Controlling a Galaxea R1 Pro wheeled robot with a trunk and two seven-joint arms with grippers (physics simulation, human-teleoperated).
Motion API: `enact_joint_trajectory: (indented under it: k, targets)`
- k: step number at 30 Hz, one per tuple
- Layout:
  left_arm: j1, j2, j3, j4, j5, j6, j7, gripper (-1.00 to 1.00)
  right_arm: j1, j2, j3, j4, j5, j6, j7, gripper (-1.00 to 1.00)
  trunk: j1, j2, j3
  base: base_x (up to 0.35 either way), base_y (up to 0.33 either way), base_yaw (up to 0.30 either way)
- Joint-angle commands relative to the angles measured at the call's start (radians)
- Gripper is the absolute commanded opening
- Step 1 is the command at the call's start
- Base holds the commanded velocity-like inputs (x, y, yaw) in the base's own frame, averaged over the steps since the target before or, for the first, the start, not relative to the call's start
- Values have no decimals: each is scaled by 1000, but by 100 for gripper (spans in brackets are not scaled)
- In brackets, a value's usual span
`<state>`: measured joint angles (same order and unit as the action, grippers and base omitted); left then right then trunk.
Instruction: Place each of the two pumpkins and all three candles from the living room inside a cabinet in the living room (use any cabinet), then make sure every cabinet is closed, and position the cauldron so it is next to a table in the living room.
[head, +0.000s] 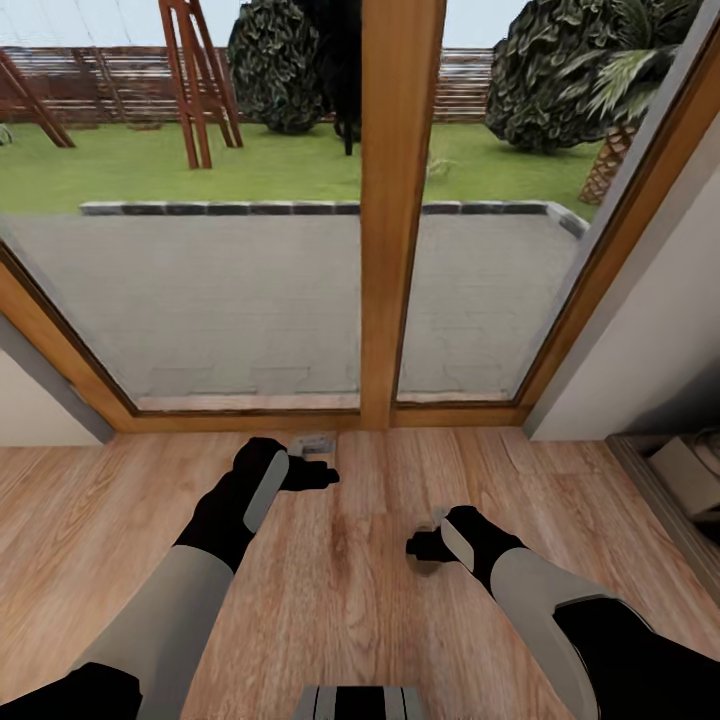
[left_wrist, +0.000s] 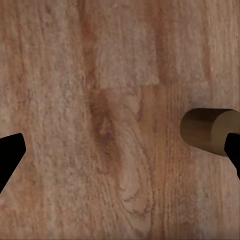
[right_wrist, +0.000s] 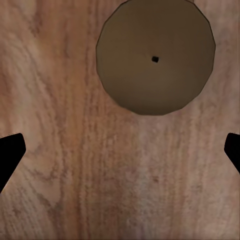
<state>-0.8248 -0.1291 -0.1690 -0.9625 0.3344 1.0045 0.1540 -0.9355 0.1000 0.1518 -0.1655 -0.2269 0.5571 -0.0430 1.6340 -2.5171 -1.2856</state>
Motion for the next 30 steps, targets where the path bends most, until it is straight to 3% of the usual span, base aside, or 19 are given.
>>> enact_joint_trajectory:
  k: [1,21,30]
  targets:
    - [0,0,-1,-1,11,3,10,100,0,0,9,-2,-10,5,-5,100,0,-1,-5,0,0,0]
    - [0,0,-1,-1,11,2,10,100,0,0,8,-2,-11,5,-5,100,9,-5,-82,0,0,0]
    - [0,0,-1,0,11,2,10,100,0,0,8,-2,-11,5,-3,100,9,-5,-82,0,0,0]
